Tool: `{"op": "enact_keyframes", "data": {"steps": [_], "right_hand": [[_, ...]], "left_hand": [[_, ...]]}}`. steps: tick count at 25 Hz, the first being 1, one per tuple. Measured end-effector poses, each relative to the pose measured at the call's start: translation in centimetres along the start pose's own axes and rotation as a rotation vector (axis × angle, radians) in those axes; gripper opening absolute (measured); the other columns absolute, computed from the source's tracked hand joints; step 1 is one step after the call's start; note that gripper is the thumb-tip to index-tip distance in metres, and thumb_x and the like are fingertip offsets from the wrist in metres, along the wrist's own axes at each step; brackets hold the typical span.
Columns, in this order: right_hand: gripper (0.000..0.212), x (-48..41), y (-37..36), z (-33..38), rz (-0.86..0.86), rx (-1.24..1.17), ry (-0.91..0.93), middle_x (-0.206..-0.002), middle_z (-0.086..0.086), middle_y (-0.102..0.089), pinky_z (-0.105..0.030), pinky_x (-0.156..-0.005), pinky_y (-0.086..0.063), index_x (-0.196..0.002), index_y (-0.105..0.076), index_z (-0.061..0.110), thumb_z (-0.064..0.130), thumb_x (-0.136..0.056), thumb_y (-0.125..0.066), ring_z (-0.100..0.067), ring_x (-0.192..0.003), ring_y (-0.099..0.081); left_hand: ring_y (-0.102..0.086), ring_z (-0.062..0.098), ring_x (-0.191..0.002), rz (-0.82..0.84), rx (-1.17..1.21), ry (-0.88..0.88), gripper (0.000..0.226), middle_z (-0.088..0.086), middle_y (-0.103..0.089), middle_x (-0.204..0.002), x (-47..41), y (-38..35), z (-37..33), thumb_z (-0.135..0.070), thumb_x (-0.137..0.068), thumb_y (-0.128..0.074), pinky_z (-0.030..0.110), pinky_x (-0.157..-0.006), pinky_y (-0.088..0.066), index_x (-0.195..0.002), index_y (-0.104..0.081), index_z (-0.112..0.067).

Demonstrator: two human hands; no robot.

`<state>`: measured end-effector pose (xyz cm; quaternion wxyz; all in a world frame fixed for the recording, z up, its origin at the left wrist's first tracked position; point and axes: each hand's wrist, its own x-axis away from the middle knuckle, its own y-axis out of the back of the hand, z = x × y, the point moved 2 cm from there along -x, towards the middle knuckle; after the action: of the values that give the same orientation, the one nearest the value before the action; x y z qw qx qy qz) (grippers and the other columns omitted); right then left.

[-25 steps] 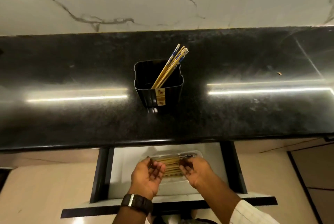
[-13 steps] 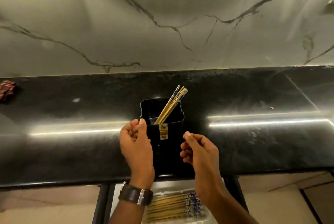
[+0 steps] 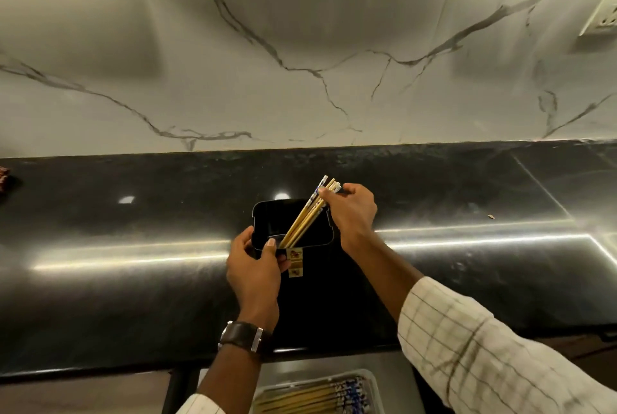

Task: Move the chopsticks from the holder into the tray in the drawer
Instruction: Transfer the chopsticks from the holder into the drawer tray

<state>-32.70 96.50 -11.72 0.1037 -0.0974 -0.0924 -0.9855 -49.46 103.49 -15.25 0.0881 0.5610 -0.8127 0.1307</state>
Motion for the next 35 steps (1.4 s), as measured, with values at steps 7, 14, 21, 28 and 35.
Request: {"op": "enact_keyframes", "data": {"steps": [7,14,21,28,35], "right_hand": [[0.025,-1.5,-1.0,0.0,-0.130,0.245,0.115,-0.066,0.001,-0.069,-0.023,-0.053,-0.054,-0.066,-0.071,0.014,0.023,-0.088,-0.079,-0.007,-0.056,-0.063],[0.028,-1.2,-0.3,0.3,-0.152,0.310,0.217,-0.065,0.000,-0.072,-0.041,-0.060,-0.065,-0.064,-0.070,0.017,0.026,-0.090,-0.073,-0.016,-0.058,-0.073],[0.026,-1.0,0.3,1.7,-0.032,0.362,0.308,-0.067,-0.007,-0.073,-0.049,-0.060,-0.065,-0.073,-0.073,0.006,0.023,-0.092,-0.070,-0.024,-0.062,-0.075],[0.021,1.7,3.4,5.7,-0.043,0.336,0.483,-0.069,0.004,-0.073,-0.041,-0.066,-0.066,-0.071,-0.069,0.030,0.026,-0.091,-0.076,-0.013,-0.063,-0.075],[0.009,4.9,10.6,8.8,-0.014,-0.186,0.386,-0.084,-0.007,-0.080,-0.026,-0.063,-0.065,-0.097,-0.077,0.009,0.015,-0.090,-0.076,-0.021,-0.077,-0.080]], "left_hand": [[-0.075,0.022,-0.092,0.003,0.051,0.039,0.046,0.009,-0.059,-0.131,-0.5,0.3,0.0,-0.001,-0.093,-0.067,0.041,-0.075,-0.065,-0.134,-0.057,-0.019],[-0.075,0.024,-0.095,-0.003,0.084,0.032,0.045,0.008,-0.060,-0.130,-0.6,0.0,0.3,-0.002,-0.093,-0.067,0.042,-0.077,-0.064,-0.133,-0.058,-0.019],[-0.073,0.027,-0.098,-0.008,0.106,0.031,0.046,0.006,-0.058,-0.126,-0.2,0.0,-0.1,-0.002,-0.092,-0.069,0.044,-0.079,-0.064,-0.134,-0.057,-0.017],[-0.072,0.025,-0.101,0.018,0.098,0.020,0.047,0.011,-0.063,-0.123,-0.3,0.4,0.5,-0.005,-0.092,-0.070,0.042,-0.079,-0.064,-0.135,-0.056,-0.017],[-0.064,0.024,-0.115,-0.039,0.048,0.086,0.055,0.010,-0.057,-0.139,0.6,1.0,-0.2,-0.018,-0.093,-0.071,0.045,-0.095,-0.058,-0.143,-0.050,-0.024]]}}
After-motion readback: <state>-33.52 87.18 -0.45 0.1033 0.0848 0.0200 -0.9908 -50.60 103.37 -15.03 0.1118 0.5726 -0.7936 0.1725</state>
